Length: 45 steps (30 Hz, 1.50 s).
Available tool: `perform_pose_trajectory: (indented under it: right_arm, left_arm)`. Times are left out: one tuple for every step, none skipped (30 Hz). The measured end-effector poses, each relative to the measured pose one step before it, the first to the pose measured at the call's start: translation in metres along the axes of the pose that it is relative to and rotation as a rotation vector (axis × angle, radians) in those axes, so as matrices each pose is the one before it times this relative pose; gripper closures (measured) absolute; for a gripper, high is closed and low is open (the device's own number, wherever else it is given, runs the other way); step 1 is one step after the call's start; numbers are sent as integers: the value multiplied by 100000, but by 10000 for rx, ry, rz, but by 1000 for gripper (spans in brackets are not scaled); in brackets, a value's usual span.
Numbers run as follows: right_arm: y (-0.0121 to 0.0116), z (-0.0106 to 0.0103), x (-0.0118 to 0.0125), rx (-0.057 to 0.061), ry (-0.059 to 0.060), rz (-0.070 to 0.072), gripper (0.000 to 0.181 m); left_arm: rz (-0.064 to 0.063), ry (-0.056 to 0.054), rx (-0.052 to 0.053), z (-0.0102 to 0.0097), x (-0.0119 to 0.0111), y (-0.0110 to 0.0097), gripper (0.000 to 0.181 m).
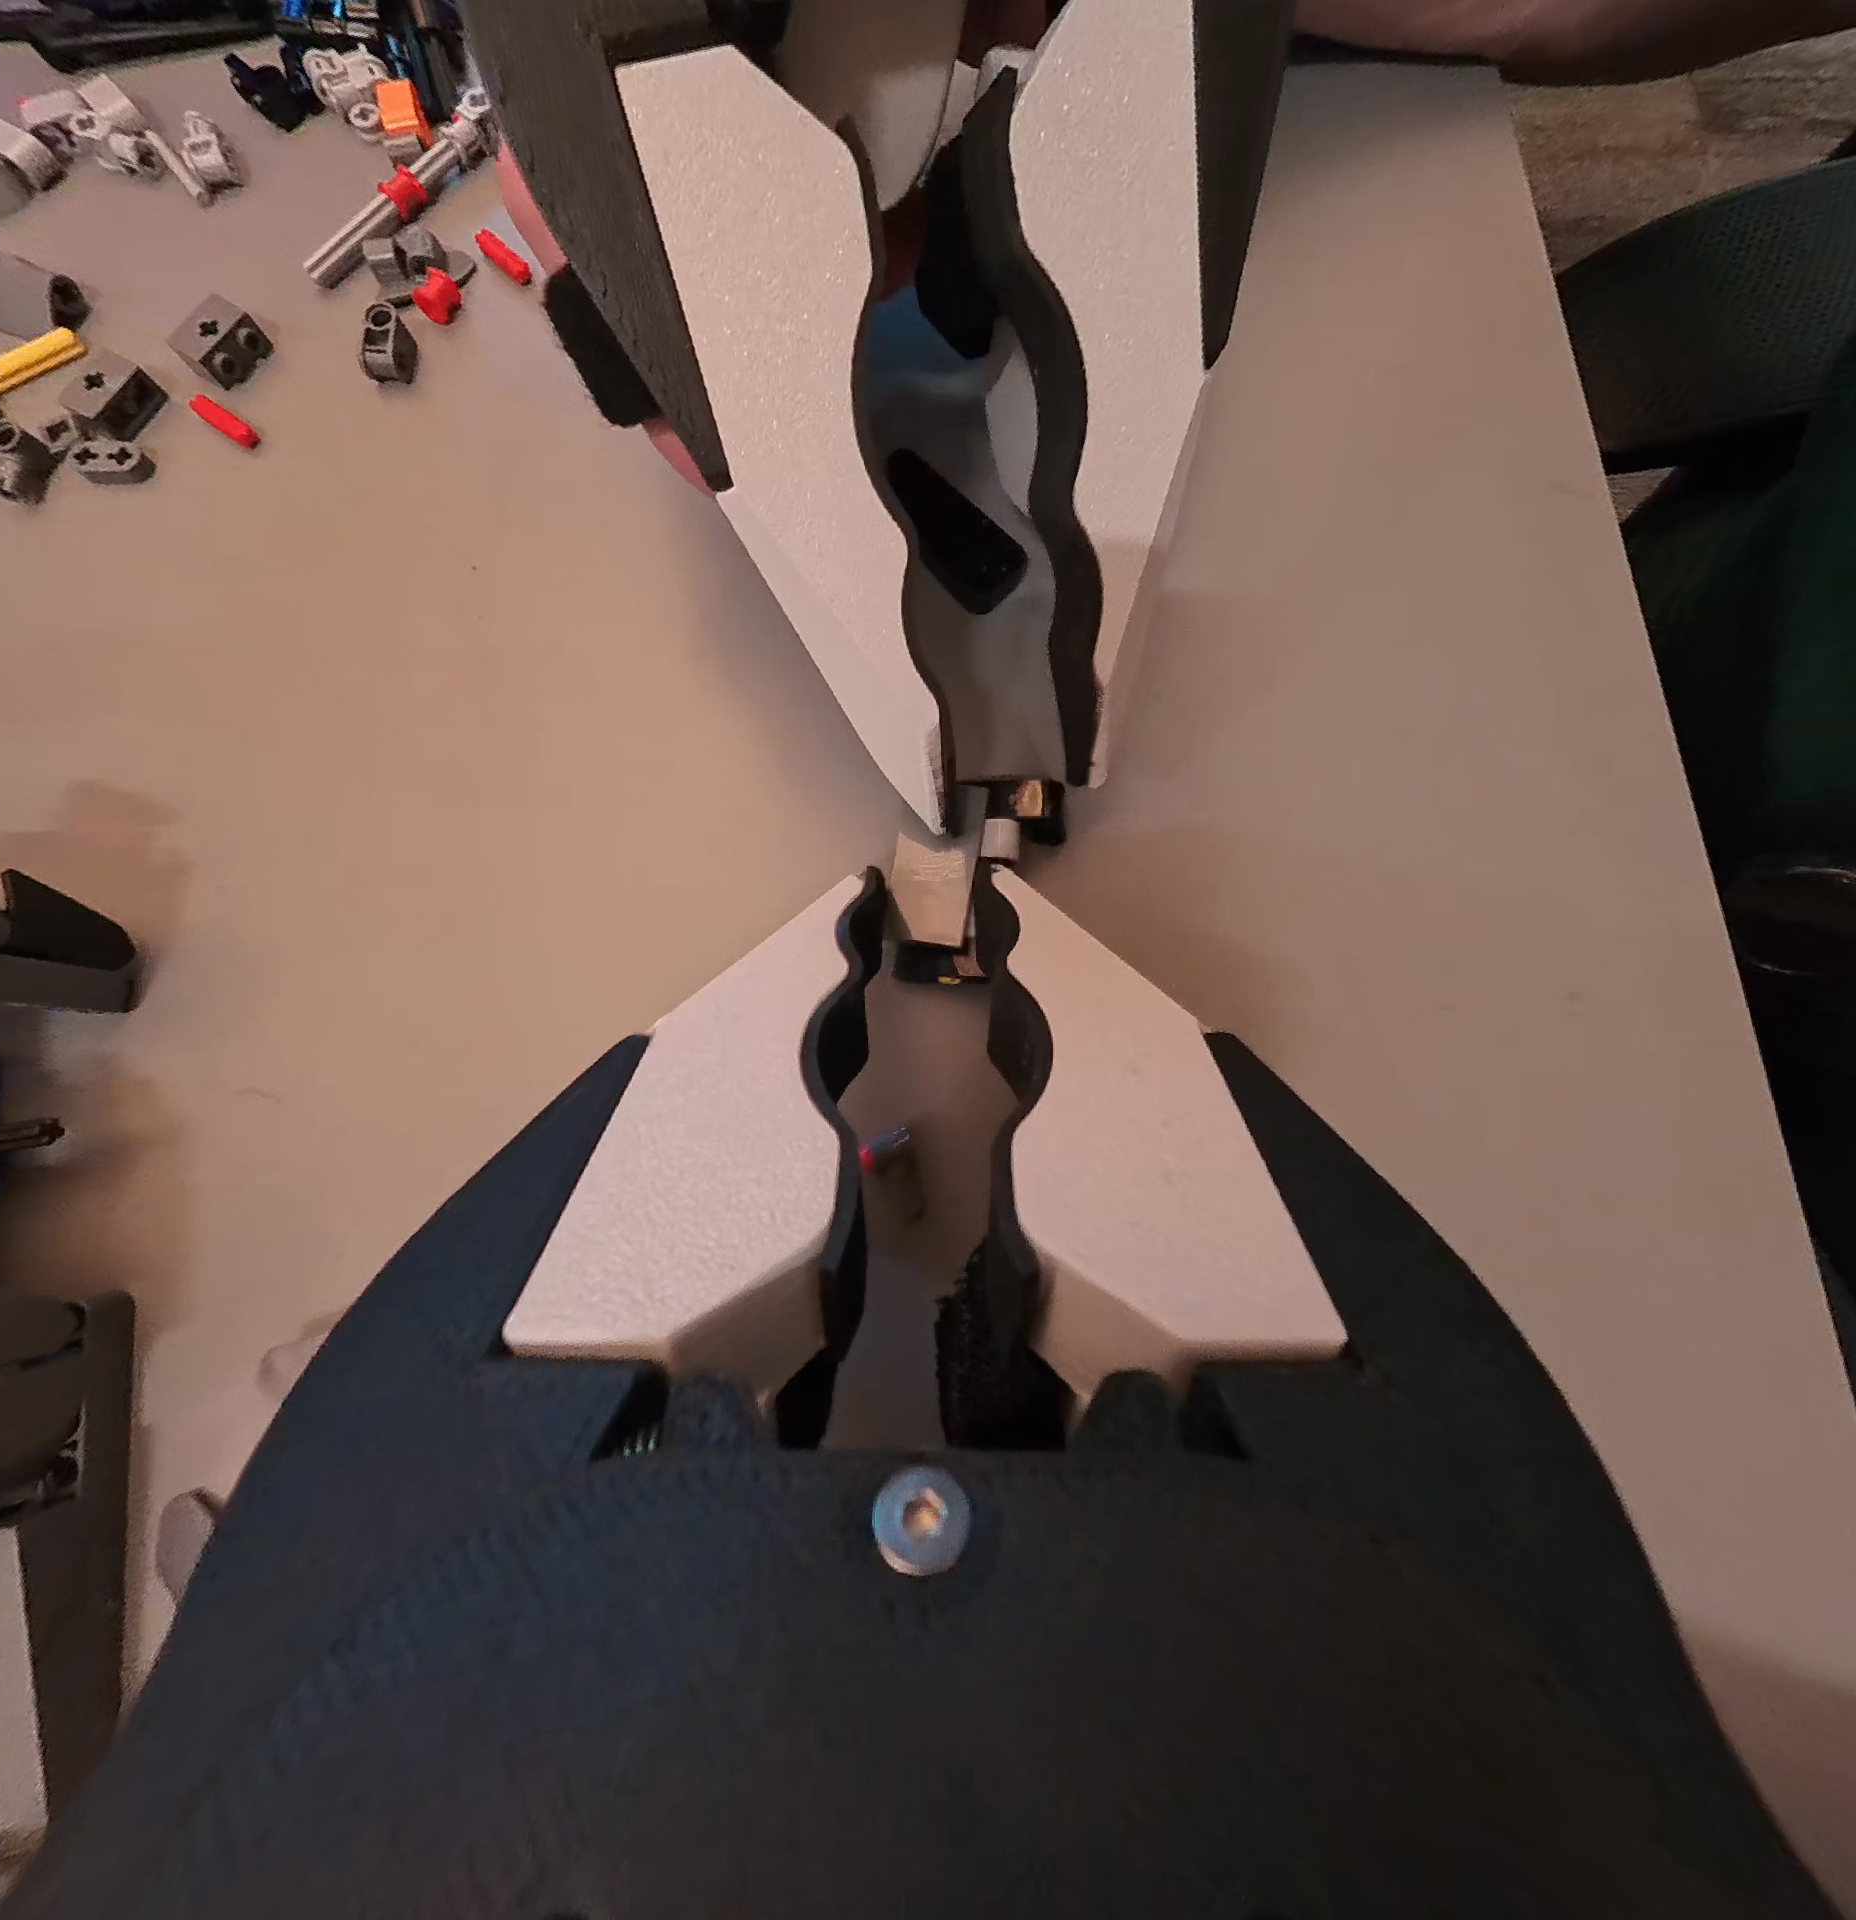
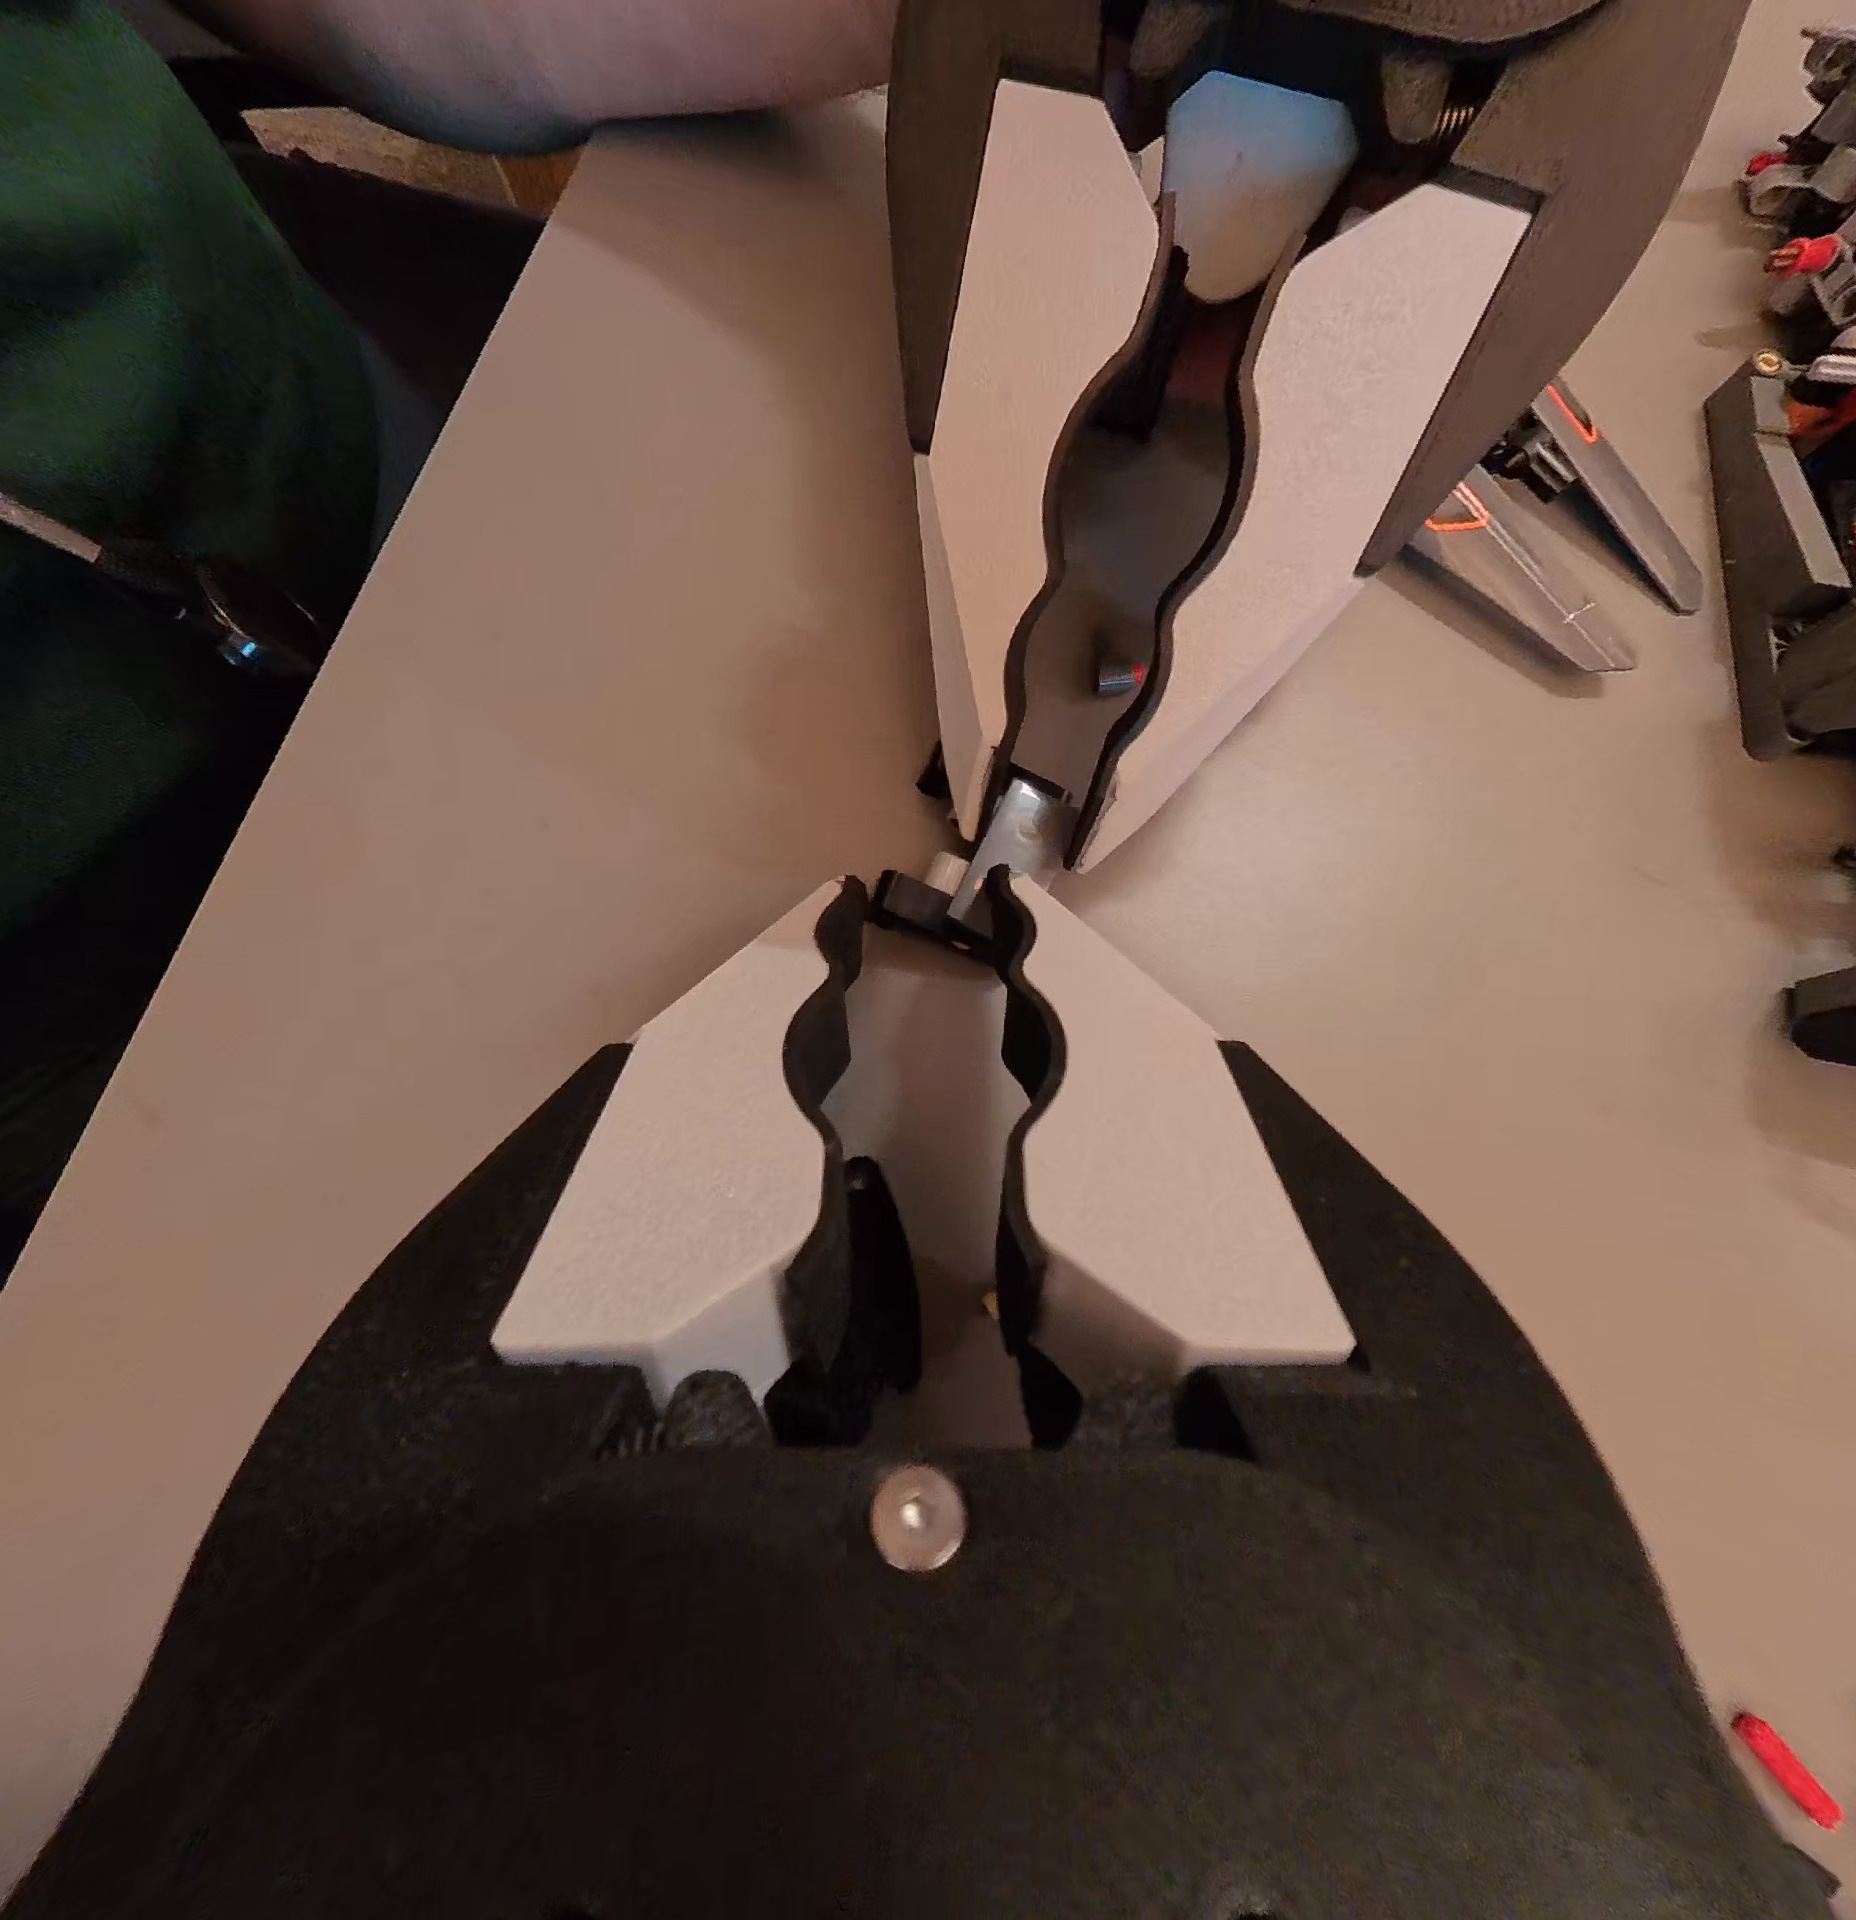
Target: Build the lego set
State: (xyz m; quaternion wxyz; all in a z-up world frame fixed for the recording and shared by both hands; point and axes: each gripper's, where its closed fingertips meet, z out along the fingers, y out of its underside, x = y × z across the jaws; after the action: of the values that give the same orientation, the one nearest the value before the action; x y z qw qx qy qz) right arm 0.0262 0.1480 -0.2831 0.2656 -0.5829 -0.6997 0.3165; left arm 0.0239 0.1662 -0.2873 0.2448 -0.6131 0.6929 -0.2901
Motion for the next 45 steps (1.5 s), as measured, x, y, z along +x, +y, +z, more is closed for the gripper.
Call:
perform_pose_trajectory:
  right_arm:
    - [-24,23,-12,5,-17,18,157]
    - [-9,14,1,-4,6,1,157]
    - [6,-1,-5,-7,10,-14,157]
    - [6,2,-10,-11,2,-6,157]
    - [-10,-13,-18,-8,-14,14,157]
    - [0,3,-5,-4,-9,6,156]
    - [-18,9,12,-3,15,-11,157]
    - [-22,39,1,2,0,-5,156]
    - [-45,40,-48,13,-28,10,154]
    - [-55,33,-36,16,-29,19,153]
    - [-32,33,-28,21,-28,18,153]
    - [-20,28,-3,12,-8,8,153]
    - [2,11,1,2,8,-13,153]
    - [-5,3,21,4,9,-11,153]
    - [4,7,30,4,10,6,153]
    - [-9,9,15,2,11,3,153]
    - [-30,38,0,13,-4,-1,153]
    - [-27,32,-10,15,-9,1,152]
    - [-17,14,-12,7,-5,-5,152]
    - [4,9,0,2,4,-5,152]
    - [-1,0,13,2,4,3,152]
    - [-10,10,6,2,7,-6,152]
    - [-17,15,1,6,5,-16,153]
    - [-33,31,-38,8,-19,-3,153]
    - [-37,47,-47,13,-29,6,152]
    - [-41,35,-32,14,-15,-4,152]
    - [-9,14,5,13,-3,1,152]
    - [0,3,-3,12,-11,23,152]
    - [-9,-9,-17,4,-28,24,152]
    - [7,-12,0,-13,-13,19,151]
    - [42,-46,60,-21,19,29,149]
    - [70,-74,70,-11,18,43,149]
    - [100,-103,88,-17,23,49,148]
    - [111,-88,106,-31,40,36,148]
    - [49,-47,23,-11,10,3,149]
    - [-1,-2,-89,6,-32,-26,148]
    - [-44,17,-97,6,-32,-34,148]
    - [-66,62,-67,17,-30,-6,149]
    - [-80,76,-68,18,-35,5,149]
    - [-58,74,-53,11,-19,-14,149]
    - [-49,50,10,9,18,-20,149]
    - [-20,28,5,-5,7,4,149]
    - [-28,11,-33,6,-20,25,149]
    - [-41,33,-18,16,-10,15,148]
    - [-12,33,53,-3,48,-27,149]
  left_arm:
    - [17,-52,34,-108,-48,-13,166]
    - [5,-30,20,-106,-32,8,167]
    - [4,-23,10,-120,-20,28,167]
    - [16,-9,38,-127,12,-26,168]
    - [56,-6,65,-117,48,-84,170]
    - [84,-60,45,-107,-19,-69,171]
    - [7,3,-9,-27,11,18,172]
    - [-21,33,-70,49,54,128,172]
    - [0,-8,-107,102,8,198,171]
    - [-2,2,33,-9,45,-71,172]
    - [11,-60,-33,-28,-62,36,172]
    - [1,-47,-16,-52,-42,35,171]
    - [24,32,0,-50,116,35,170]
    - [78,40,-20,-35,178,74,168]
    - [14,-52,-15,-18,9,26,167]
    - [-17,-36,-29,-32,-7,37,165]
    - [7,-59,-26,-51,-44,39,165]
    - [43,11,-8,-63,73,38,165]
    - [44,-8,8,-52,44,1,164]
    - [50,-46,10,-43,-3,4,164]
    - [50,-30,-80,20,14,156,164]
    - [42,-36,-4,3,15,36,164]
    - [44,8,-28,-8,66,7,163]
    - [65,-91,-36,35,-92,9,165]
    - [48,-43,-39,32,-12,12,165]
    - [30,-11,-32,0,17,0,165]
    - [38,-30,-22,-6,0,12,165]
    - [28,-26,-24,-8,12,15,165]
    - [82,-38,-21,-32,19,16,167]
    - [27,-34,-13,-28,-6,16,168]
    - [15,-23,-6,4,5,-7,168]
    - [59,-22,-6,-2,28,6,168]
    - [40,-23,-12,1,30,8,169]
    - [29,-14,-8,2,28,-8,169]
    - [6,-20,-14,-4,-26,-3,169]
    - [-46,5,-20,6,-5,13,169]
    - [-4,-4,-5,-4,-5,-7,169]
    - [-7,3,2,1,-1,-1,169]
    - [-23,-6,9,-8,-29,8,169]
    - [-36,-3,10,6,-28,-5,168]
    - [-11,7,18,-1,-9,-6,168]
    - [-7,-7,15,4,-30,5,167]
    - [7,-30,9,-1,-45,-5,167]
    - [17,-22,1,0,-15,-20,166]
    - [30,-45,5,17,-47,-28,165]
